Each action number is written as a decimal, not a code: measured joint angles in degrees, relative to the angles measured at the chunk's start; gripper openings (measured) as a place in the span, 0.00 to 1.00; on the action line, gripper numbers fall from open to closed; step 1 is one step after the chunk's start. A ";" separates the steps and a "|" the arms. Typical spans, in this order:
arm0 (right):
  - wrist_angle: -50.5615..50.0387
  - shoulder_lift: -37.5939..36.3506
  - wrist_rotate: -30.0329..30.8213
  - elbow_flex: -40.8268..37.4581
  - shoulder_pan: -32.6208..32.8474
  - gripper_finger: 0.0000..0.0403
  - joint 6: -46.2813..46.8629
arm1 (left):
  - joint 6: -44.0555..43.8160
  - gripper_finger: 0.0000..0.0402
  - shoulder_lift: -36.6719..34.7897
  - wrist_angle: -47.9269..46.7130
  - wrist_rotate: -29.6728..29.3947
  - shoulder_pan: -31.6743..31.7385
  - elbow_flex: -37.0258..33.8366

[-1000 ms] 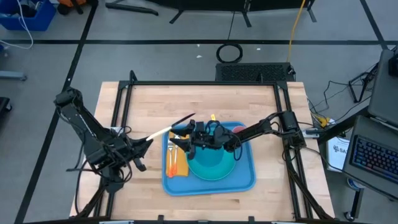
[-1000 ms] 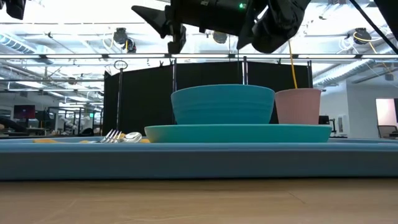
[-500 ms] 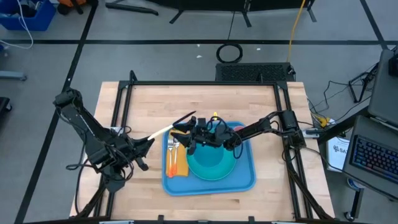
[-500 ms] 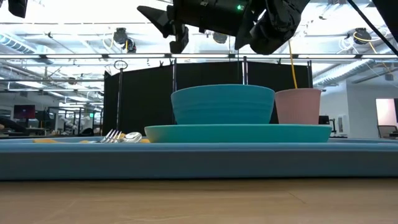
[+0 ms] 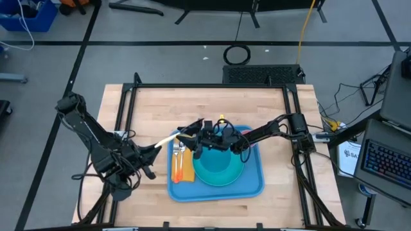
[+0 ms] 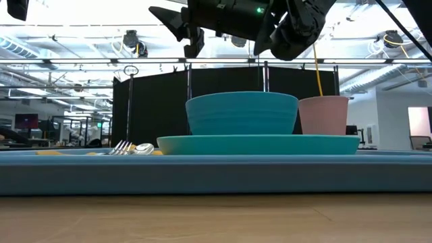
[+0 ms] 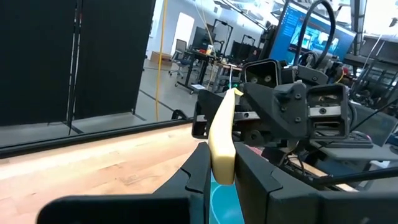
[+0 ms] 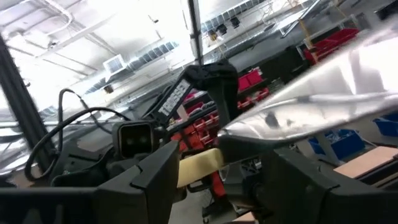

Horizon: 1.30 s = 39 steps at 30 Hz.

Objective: Set up tray
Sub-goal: Put the yellow knife to the right of the orange spoon on the yellow napkin

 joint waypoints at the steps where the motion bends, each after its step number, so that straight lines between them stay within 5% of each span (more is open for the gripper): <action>1: -0.02 0.00 -0.87 0.00 0.00 0.53 -0.07 | -0.04 0.12 0.08 0.00 0.01 0.00 0.00; 23: 1.04 -0.02 -4.08 0.09 0.05 0.06 -3.80 | -0.92 0.12 0.06 0.07 0.02 0.01 0.00; 39: -0.15 -0.13 -5.53 0.09 -0.04 0.05 -5.71 | -2.02 0.15 0.06 0.00 0.07 -0.02 0.00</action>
